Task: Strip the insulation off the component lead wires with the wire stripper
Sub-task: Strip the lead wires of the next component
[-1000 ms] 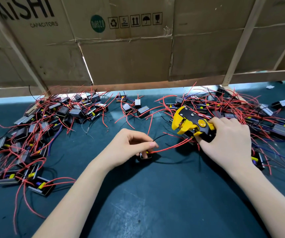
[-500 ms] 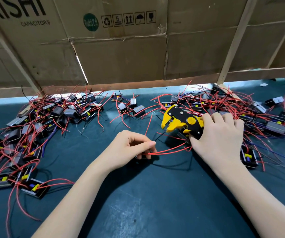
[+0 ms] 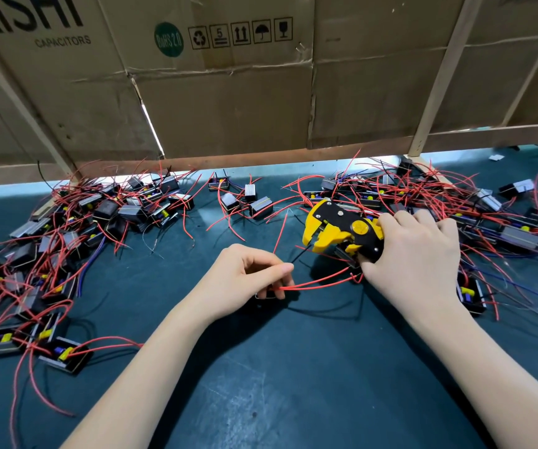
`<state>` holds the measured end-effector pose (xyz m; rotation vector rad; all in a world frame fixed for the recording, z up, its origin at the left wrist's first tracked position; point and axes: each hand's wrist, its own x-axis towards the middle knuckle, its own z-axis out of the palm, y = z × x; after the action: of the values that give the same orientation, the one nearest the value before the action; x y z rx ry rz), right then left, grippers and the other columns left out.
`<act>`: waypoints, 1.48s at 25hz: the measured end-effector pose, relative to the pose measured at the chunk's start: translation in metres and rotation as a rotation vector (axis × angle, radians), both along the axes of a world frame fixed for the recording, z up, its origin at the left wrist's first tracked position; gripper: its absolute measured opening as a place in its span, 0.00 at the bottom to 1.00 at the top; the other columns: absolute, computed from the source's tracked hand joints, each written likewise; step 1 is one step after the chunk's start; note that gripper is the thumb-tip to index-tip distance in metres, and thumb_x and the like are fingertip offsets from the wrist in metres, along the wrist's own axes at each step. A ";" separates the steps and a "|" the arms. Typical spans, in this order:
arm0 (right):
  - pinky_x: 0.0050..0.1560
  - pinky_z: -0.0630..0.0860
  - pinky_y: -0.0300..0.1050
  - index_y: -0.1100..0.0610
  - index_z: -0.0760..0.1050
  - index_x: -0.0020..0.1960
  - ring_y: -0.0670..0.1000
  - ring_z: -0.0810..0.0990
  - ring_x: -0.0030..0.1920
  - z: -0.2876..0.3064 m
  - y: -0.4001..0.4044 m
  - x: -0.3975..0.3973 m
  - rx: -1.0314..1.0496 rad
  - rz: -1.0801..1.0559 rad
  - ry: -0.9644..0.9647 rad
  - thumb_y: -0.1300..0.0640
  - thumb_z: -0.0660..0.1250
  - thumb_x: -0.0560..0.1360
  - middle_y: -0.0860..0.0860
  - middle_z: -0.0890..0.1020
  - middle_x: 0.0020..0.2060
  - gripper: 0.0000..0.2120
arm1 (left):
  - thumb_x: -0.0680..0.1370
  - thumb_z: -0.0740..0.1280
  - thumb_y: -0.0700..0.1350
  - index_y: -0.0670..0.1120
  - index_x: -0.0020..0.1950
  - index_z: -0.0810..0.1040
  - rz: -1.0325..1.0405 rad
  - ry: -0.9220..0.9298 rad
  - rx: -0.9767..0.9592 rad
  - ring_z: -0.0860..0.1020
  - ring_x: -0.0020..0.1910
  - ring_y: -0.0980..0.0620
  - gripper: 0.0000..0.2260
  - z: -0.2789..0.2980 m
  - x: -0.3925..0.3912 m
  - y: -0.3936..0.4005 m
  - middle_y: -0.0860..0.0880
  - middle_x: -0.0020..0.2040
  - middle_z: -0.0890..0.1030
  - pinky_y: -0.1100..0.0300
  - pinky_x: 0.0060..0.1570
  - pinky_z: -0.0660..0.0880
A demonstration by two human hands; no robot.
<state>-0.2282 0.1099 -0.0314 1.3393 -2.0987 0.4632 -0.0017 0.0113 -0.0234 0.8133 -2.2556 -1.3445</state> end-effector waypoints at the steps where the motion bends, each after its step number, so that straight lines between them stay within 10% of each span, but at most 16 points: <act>1: 0.44 0.62 0.52 0.59 0.73 0.38 0.61 0.76 0.40 0.000 0.000 0.000 0.016 0.003 -0.008 0.51 0.76 0.61 0.57 0.79 0.34 0.16 | 0.80 0.67 0.49 0.48 0.40 0.85 0.000 0.001 0.001 0.73 0.30 0.56 0.12 0.001 0.001 0.000 0.47 0.33 0.83 0.63 0.34 0.73; 10: 0.35 0.63 0.44 0.57 0.74 0.28 0.59 0.77 0.28 0.004 0.000 0.005 0.046 0.018 -0.096 0.45 0.79 0.60 0.55 0.76 0.24 0.19 | 0.79 0.68 0.50 0.48 0.43 0.87 -0.026 0.004 0.029 0.72 0.28 0.54 0.10 0.003 0.003 0.003 0.47 0.32 0.83 0.59 0.34 0.72; 17: 0.46 0.63 0.51 0.59 0.76 0.42 0.61 0.78 0.41 -0.008 -0.003 -0.011 0.010 -0.022 -0.129 0.46 0.74 0.66 0.56 0.79 0.36 0.16 | 0.72 0.76 0.46 0.51 0.48 0.77 0.395 0.118 -0.175 0.70 0.27 0.56 0.10 -0.006 -0.003 -0.001 0.56 0.42 0.77 0.70 0.31 0.67; 37: 0.43 0.57 0.49 0.58 0.73 0.37 0.60 0.78 0.38 -0.004 -0.001 -0.013 0.035 -0.026 -0.085 0.45 0.73 0.66 0.55 0.78 0.33 0.17 | 0.79 0.69 0.46 0.51 0.44 0.86 0.088 0.050 -0.042 0.75 0.31 0.57 0.07 -0.005 -0.008 0.007 0.50 0.31 0.80 0.70 0.33 0.69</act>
<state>-0.2414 0.1084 -0.0352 1.3314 -2.1998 0.4824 -0.0095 0.0187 -0.0285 0.8451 -2.1762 -1.2591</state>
